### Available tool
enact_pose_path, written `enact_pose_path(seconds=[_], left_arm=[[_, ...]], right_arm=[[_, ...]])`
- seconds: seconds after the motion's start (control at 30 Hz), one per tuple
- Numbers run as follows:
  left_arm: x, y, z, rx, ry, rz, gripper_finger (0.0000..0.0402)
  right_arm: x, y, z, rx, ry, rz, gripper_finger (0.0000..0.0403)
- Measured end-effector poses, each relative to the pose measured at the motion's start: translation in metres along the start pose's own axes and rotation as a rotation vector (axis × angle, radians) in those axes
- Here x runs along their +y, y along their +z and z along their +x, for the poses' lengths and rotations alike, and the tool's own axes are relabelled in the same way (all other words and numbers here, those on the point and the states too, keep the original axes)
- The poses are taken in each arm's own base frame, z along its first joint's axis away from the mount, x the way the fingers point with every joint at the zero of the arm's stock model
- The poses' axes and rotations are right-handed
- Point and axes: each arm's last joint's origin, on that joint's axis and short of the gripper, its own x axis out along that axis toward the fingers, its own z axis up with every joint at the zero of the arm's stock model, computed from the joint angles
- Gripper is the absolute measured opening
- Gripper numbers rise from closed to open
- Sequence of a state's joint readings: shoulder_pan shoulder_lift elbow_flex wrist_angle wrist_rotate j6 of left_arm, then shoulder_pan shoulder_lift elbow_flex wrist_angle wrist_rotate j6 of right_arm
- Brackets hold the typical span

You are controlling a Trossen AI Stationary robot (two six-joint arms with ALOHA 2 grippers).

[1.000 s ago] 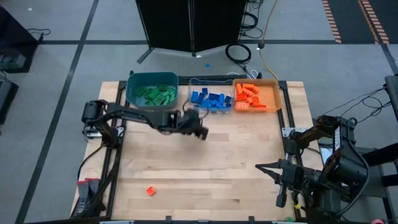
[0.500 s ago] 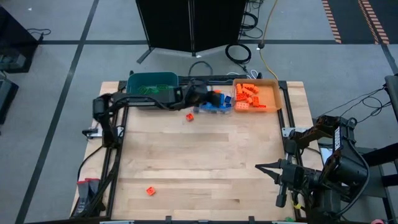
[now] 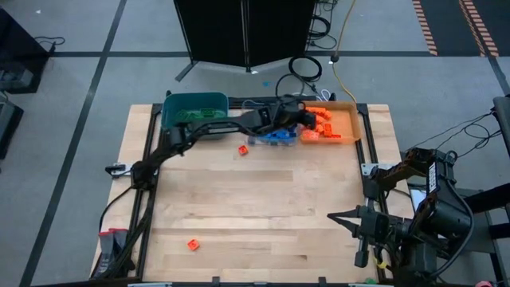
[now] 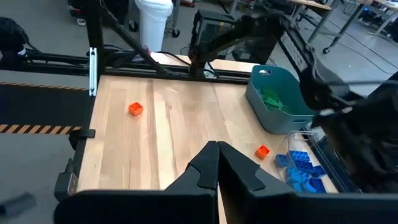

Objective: Sort blocks
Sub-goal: Put the orange game piece into the orange transparent bin

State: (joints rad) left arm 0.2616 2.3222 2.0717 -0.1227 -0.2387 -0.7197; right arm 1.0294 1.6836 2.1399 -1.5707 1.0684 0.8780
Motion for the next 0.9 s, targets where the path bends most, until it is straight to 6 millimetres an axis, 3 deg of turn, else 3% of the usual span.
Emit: enact_pose_path(seconds=[0.33, 0.57, 0.77, 0.9], left_arm=[[0.001, -0.01, 0.046, -0.065, -0.071, 0.015, 0.0128], [0.011, -0.024, 0.057, -0.053, -0.029, 0.086, 0.0128], [0.011, -0.025, 0.058, -0.057, -0.028, 0.116, 0.0128], [0.011, -0.025, 0.058, -0.056, -0.027, 0.136, 0.0184]], right_arm=[[0.0, 0.0, 0.0, 0.001, 0.0, 0.033, 0.0], [0.0, 0.0, 0.0, 0.001, 0.0, 0.049, 0.0], [0.0, 0.0, 0.0, 0.001, 0.0, 0.049, 0.0], [0.0, 0.0, 0.0, 0.001, 0.0, 0.048, 0.0]])
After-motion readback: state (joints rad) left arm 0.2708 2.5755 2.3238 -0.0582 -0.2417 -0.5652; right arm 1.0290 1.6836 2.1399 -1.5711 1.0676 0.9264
